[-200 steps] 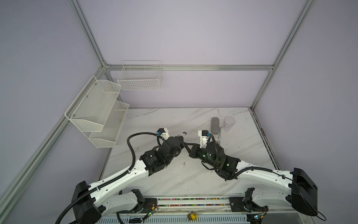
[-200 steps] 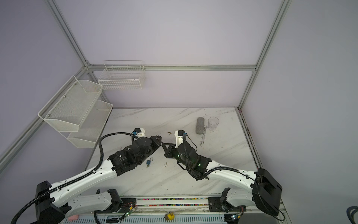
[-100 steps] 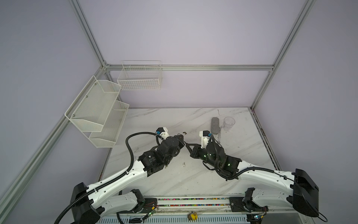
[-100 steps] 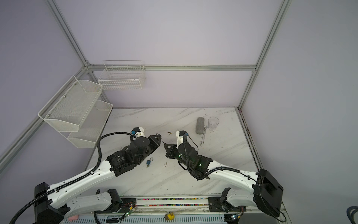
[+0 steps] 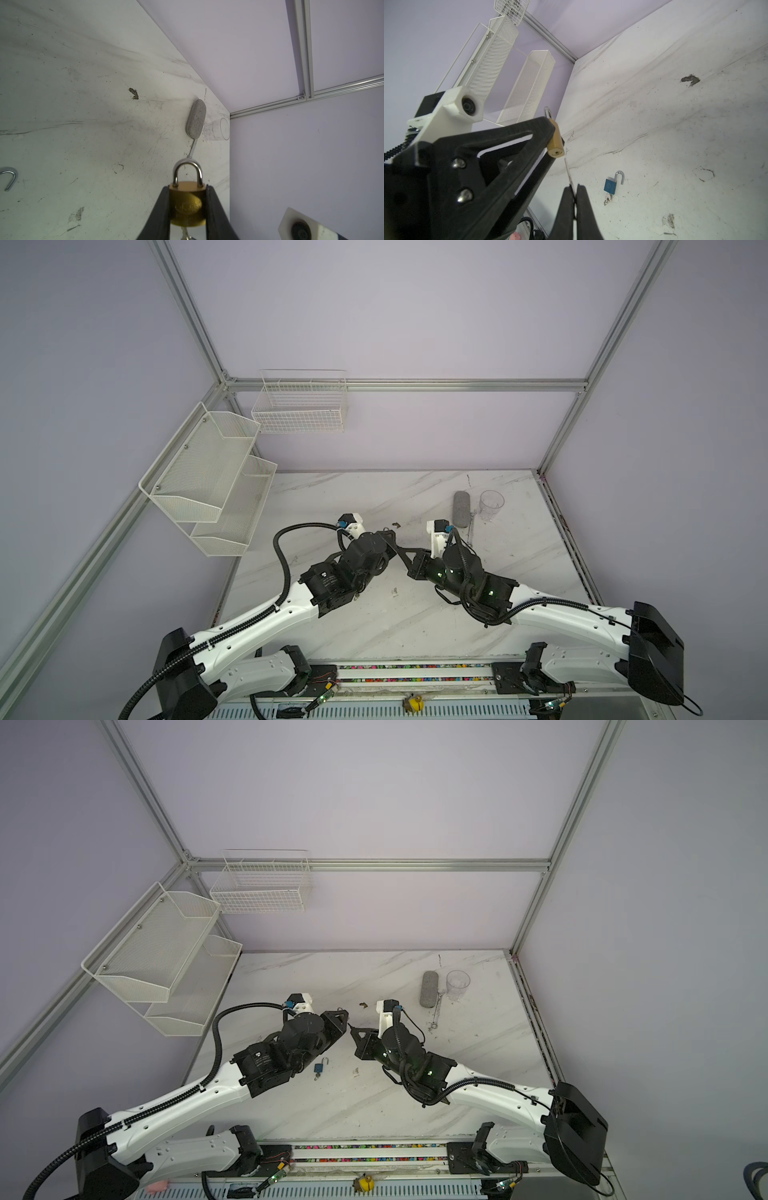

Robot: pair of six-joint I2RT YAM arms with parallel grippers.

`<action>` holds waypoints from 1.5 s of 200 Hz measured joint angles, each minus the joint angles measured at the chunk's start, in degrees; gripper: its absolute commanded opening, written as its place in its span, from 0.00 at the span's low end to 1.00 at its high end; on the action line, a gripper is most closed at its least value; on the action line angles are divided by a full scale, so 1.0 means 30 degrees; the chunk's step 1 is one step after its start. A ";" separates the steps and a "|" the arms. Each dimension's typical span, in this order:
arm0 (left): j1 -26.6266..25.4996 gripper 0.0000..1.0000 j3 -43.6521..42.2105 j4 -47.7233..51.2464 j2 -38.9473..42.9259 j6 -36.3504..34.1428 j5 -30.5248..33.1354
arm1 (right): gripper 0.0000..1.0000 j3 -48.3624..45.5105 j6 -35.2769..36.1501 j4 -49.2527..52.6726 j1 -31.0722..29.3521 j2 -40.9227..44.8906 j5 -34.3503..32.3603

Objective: Unlock with the key

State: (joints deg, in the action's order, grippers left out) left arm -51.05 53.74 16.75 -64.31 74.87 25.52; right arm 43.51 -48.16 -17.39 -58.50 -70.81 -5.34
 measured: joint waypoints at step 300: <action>-0.0015 0.00 0.0058 -0.0699 -0.0240 -0.0379 -0.0408 | 0.00 0.1071 0.2433 0.1188 -0.0073 0.0036 -0.0736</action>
State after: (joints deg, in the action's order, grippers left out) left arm -51.09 53.91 14.66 -65.04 73.73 24.29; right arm 46.72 -40.86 -13.82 -58.72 -70.70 -7.55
